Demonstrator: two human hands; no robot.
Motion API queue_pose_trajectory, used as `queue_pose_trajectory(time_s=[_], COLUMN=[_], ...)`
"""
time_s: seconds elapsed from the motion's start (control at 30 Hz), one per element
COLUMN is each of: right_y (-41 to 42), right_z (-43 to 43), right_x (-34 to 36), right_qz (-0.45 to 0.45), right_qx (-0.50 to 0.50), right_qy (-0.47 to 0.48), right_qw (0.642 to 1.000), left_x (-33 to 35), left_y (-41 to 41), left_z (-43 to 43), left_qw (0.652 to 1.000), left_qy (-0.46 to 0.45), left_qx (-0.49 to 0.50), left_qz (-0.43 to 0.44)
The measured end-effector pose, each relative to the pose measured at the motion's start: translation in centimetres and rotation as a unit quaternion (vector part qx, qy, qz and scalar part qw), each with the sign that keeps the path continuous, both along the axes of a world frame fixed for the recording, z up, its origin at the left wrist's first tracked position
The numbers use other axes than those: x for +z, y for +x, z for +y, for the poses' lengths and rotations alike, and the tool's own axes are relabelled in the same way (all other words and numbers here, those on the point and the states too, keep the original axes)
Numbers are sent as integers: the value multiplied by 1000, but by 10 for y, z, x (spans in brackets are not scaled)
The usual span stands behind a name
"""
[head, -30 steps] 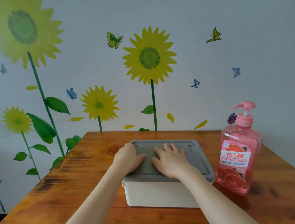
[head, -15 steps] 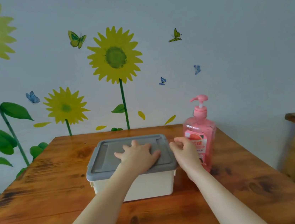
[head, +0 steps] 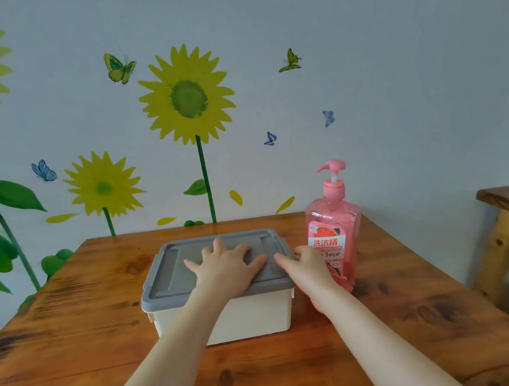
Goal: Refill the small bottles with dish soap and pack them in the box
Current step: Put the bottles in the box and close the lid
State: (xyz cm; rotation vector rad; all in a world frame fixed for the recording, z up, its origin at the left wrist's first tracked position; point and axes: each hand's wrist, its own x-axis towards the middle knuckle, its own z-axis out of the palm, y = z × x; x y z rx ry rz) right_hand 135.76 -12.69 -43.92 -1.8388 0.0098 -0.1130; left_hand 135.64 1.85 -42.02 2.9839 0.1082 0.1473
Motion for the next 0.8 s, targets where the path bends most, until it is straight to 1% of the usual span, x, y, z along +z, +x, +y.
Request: queue_pose_trajectory(time_s=[0.07, 0.17, 0.3, 0.5, 0.63, 0.7, 0.73, 0.8], right_y=[-3, -6, -6, -3, -5, -7, -7, -9], right_z=[6, 8, 4, -2, 0, 5, 6, 4], right_x=[-5, -8, -8, -2, -1, 1, 3, 6], right_qz=[-25, -61, -84, -94, -88, -69, -59, -72], right_qx=[8, 13, 35, 69, 68, 66, 62, 53], right_qy=[-24, -34, -68, -134, -141, -145, -159, -230], right_qw=[999, 998, 993, 984, 984, 985, 984, 969], left_x=[-3, -5, -7, -8, -7, -4, -2, 3], left_y=[1, 5, 9, 12, 11, 6, 3, -5], left_z=[0, 1, 1, -2, -2, -2, -1, 4], left_qw=[1000, 999, 998, 998, 998, 996, 992, 975], left_qy=[-13, -34, -36, -29, -33, -61, -98, -192], left_qx=[-3, -20, -35, -43, -41, -39, -38, -26], left_qz=[-9, -17, -24, -30, -37, -50, -64, -105])
